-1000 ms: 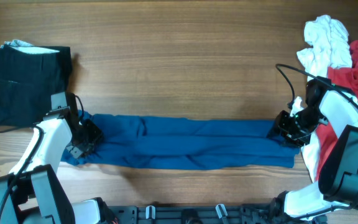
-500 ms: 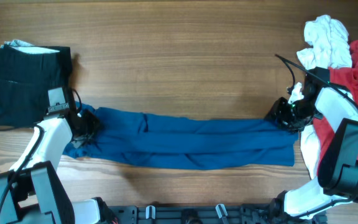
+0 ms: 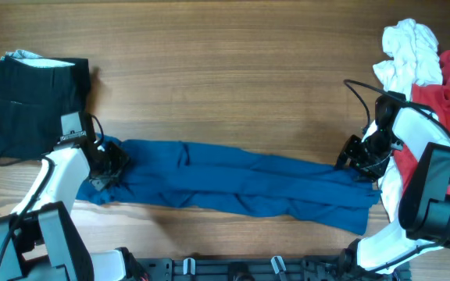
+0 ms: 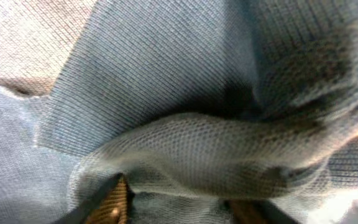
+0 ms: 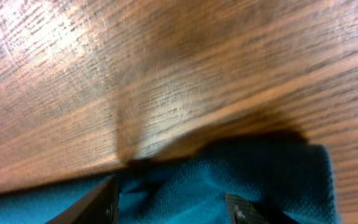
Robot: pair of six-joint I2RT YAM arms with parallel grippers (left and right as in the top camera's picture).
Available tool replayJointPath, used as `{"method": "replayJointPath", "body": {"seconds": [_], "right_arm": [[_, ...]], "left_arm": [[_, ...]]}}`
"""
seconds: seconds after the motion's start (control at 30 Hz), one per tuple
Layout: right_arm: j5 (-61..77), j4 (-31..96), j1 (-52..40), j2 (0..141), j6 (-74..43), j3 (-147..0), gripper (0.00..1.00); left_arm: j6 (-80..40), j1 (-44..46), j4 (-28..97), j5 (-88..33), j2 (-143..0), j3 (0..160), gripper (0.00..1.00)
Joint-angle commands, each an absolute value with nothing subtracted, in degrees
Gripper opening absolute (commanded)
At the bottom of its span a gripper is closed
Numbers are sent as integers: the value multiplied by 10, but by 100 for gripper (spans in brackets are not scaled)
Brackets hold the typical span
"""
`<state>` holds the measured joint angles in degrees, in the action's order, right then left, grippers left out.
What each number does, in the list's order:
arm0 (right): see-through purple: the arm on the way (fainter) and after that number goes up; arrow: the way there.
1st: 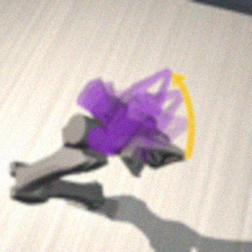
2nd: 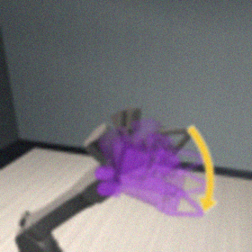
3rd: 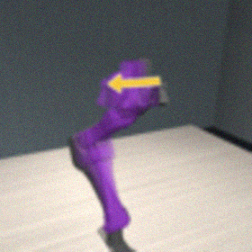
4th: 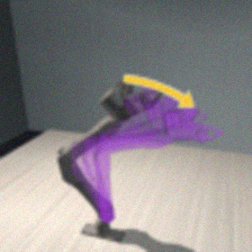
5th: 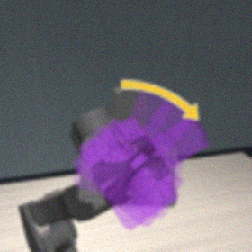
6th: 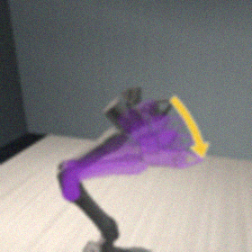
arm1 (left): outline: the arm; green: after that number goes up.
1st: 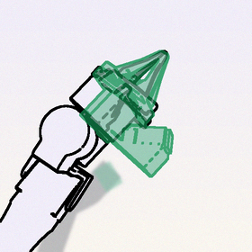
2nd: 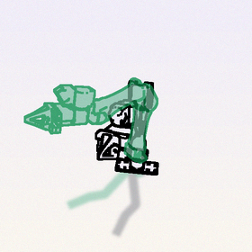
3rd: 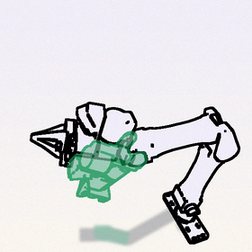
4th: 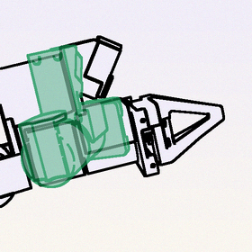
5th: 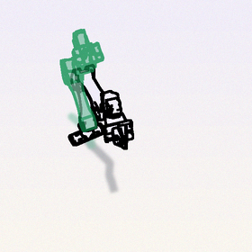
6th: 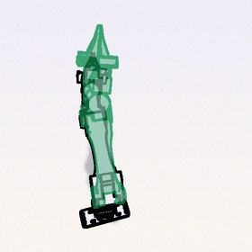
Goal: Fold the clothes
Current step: 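Lift the folded shirt strip with both grippers, pulling ends apart, then carry the right end of the blue strip leftward toward the left gripper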
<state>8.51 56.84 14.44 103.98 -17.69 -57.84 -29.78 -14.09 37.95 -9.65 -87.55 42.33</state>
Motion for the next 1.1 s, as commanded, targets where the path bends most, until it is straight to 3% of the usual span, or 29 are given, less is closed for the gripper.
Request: {"method": "replayJointPath", "body": {"seconds": [0.0, 0.23, 0.5, 0.57, 0.6, 0.7, 1.07], "right_arm": [[93, 488, 145, 1051, -180, -574, 56], [223, 351, 144, 1051, -182, -604, 55], [207, 412, 145, 1050, -162, -743, 57], [114, 500, 150, 1041, -136, -787, 60], [50, 552, 165, 1025, -132, -795, 66], [44, 626, 199, 1022, -65, -771, 87], [101, 500, 218, 1023, -28, -598, 90]], "left_arm": [[-285, -149, 350, -202, -882, 421, 64], [-287, -149, 274, -268, -882, 459, 66], [-287, -149, 318, -281, -879, 563, 67], [-272, -150, 352, -277, -876, 563, 66], [-257, -153, 401, -270, -876, 563, 67], [-209, -163, 480, -259, -876, 563, 68], [-183, -166, 541, -244, -876, 563, 68]]}}
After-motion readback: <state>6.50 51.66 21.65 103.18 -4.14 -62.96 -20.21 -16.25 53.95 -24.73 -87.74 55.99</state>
